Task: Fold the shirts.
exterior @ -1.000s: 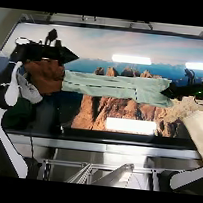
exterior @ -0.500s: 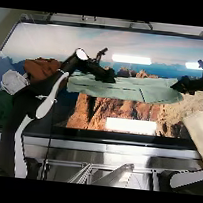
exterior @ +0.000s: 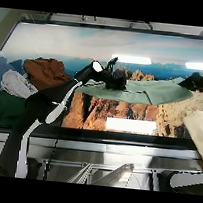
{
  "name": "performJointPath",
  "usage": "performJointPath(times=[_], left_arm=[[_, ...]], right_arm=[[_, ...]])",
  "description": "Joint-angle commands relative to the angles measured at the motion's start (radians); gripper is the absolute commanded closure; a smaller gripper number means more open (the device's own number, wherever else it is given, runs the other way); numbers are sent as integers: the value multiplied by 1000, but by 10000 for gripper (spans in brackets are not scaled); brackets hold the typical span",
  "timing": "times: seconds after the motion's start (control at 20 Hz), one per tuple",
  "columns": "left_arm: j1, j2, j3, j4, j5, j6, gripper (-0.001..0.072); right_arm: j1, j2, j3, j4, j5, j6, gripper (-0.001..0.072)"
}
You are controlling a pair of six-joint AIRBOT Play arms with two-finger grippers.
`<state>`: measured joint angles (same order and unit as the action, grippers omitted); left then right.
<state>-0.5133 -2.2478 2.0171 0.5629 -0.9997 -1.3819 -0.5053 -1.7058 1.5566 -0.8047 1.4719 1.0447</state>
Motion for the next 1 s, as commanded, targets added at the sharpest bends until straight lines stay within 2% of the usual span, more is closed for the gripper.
performJointPath(times=[0.0,0.1,0.2,0.35,0.4,0.55,0.7,0.8,0.85,0.9,0.95], left_arm=[[73,106,1,-372,-122,216,685],[179,218,1,-488,-268,264,687],[294,330,0,-484,-380,254,688],[439,480,-25,-484,-494,221,688],[473,524,-47,-484,-512,219,688],[540,655,-168,-484,-545,233,687],[551,750,-315,-476,-574,276,687],[545,793,-426,-477,-593,298,687],[537,810,-478,-476,-599,312,687],[535,824,-527,-477,-605,316,687],[535,835,-578,-477,-612,322,687]], right_arm=[[-27,57,49,-12,37,38,685],[-47,83,104,-29,68,91,684],[-48,115,138,-5,81,143,684],[40,142,139,200,54,153,684],[106,140,138,240,26,163,684],[371,115,138,235,-120,175,683],[672,34,139,171,-299,204,684],[834,-53,139,117,-370,211,678],[892,-98,139,106,-377,211,510],[933,-139,139,105,-373,210,203],[948,-158,139,106,-352,213,289]])
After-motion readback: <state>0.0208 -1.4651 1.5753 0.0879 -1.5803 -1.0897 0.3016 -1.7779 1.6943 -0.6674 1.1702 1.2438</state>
